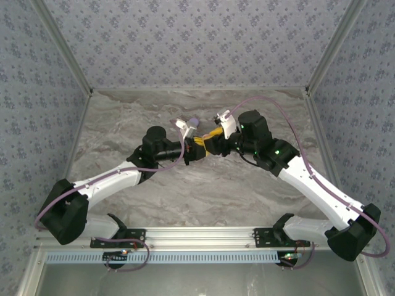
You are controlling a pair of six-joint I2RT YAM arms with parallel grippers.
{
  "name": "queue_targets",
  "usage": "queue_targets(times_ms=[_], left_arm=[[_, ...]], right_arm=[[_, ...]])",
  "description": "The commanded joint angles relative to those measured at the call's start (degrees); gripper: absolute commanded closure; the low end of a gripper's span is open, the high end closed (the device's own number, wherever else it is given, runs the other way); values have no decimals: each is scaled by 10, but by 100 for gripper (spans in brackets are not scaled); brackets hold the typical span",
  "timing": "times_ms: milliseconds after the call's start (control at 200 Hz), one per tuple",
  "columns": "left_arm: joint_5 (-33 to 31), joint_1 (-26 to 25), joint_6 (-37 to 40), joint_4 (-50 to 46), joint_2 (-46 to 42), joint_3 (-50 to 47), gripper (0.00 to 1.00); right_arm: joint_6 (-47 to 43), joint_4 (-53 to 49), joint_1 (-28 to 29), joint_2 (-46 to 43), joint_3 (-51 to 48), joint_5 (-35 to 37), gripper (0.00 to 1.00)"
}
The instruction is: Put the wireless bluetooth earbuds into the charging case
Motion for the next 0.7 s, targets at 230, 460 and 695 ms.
queue_targets(times_ms=[230, 460, 695], left_arm=[[-56, -8, 67, 0, -7, 0, 100], [-73, -9, 85, -3, -7, -3, 100], [-61, -15, 102, 0, -7, -4, 100]], right_arm=[[36, -28, -38, -21, 16, 17, 61], [50, -39, -56, -25, -1, 3, 75], [52, -47, -62, -8, 2, -18, 79]])
